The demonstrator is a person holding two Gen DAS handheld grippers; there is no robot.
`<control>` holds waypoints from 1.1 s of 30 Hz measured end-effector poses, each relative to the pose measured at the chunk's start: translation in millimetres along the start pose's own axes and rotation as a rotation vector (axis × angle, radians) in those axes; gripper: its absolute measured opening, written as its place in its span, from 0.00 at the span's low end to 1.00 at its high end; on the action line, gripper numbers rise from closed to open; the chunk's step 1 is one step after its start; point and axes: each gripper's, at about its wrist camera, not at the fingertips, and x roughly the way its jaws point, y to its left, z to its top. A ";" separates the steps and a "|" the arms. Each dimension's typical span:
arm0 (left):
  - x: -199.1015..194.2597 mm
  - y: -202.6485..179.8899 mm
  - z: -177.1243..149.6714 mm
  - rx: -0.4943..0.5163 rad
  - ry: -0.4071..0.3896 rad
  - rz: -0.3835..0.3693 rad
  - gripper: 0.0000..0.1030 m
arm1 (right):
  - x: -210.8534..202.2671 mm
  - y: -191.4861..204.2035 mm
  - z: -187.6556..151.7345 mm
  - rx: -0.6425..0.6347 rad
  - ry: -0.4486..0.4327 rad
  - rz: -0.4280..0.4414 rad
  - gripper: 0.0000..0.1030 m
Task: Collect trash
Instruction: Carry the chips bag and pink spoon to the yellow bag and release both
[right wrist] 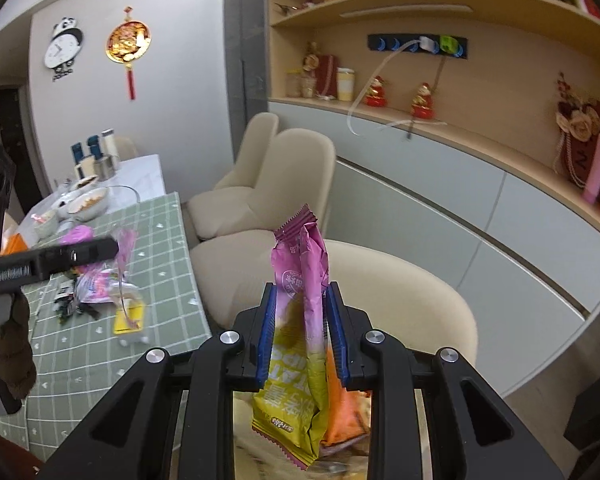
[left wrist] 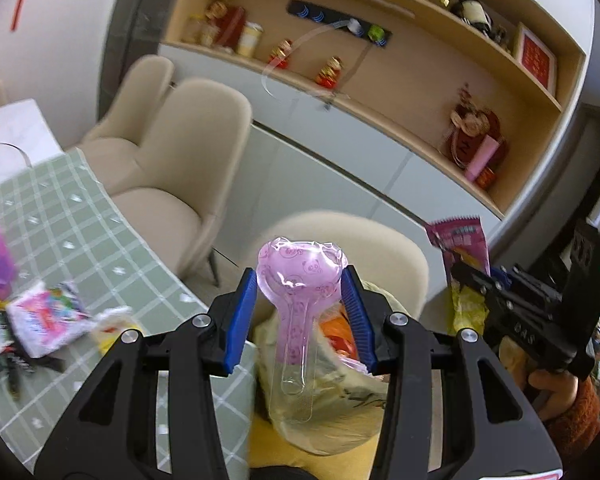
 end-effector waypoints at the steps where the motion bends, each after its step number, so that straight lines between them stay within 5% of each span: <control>1: 11.0 -4.4 -3.4 0.007 0.023 -0.019 0.40 | 1.5 -5.3 -0.8 0.008 0.005 -0.011 0.24; 14: 120.2 -62.9 -20.7 0.093 0.183 -0.196 0.40 | 22.1 -64.5 -27.8 0.122 0.068 -0.109 0.24; 18: 141.9 -68.4 -25.7 0.121 0.219 -0.183 0.50 | 24.4 -77.6 -37.3 0.163 0.077 -0.119 0.24; 33: 71.6 -13.6 -38.1 0.030 0.176 -0.049 0.51 | 55.8 -53.9 -50.4 0.176 0.104 -0.016 0.24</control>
